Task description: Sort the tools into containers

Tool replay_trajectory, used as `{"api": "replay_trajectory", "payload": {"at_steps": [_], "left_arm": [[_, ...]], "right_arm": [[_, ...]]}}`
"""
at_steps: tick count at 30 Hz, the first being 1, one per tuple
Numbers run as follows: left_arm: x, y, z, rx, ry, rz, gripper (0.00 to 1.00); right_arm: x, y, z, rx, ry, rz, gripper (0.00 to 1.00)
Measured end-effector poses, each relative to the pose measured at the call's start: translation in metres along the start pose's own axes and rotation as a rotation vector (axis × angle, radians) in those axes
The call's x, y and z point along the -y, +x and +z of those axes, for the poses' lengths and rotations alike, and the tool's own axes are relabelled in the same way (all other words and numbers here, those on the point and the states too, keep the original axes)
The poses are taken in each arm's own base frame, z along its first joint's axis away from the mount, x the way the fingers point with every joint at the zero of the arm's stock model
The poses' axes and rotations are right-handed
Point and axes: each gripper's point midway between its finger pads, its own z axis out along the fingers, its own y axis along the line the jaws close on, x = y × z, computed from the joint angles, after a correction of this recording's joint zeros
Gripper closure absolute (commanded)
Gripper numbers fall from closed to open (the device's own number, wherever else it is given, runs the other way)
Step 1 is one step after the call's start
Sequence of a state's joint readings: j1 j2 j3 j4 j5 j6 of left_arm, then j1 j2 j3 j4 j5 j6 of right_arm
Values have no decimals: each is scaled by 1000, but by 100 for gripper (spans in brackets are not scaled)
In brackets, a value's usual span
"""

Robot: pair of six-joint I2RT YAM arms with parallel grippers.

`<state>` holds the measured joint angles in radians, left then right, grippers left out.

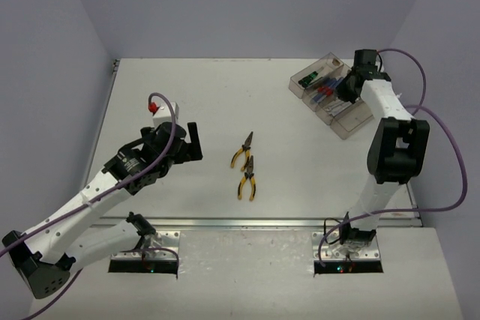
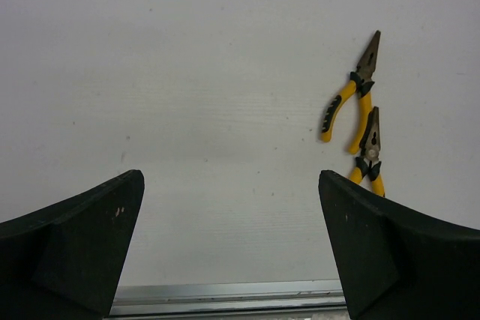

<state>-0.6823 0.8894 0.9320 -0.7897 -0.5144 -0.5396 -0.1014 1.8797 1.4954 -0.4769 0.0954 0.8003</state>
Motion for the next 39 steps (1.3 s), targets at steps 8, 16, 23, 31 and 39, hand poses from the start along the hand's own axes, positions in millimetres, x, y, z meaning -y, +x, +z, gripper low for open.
{"api": "replay_trajectory", "payload": {"at_steps": [8, 16, 23, 31, 39], "left_arm": [[-8, 0, -8, 40, 16, -10, 0], [-7, -5, -11, 62, 31, -23, 0], [-8, -5, -11, 66, 24, -23, 0], [-32, -17, -8, 110, -67, -93, 0], [-47, -25, -9, 138, -100, -148, 0]], "right_arm": [[24, 8, 41, -112, 120, -2, 88], [26, 3, 38, -127, 130, -3, 34], [7, -6, 23, -116, 77, -61, 34], [-128, 94, -91, -85, -241, -580, 23], [-99, 324, -154, -335, -357, -955, 16]]}}
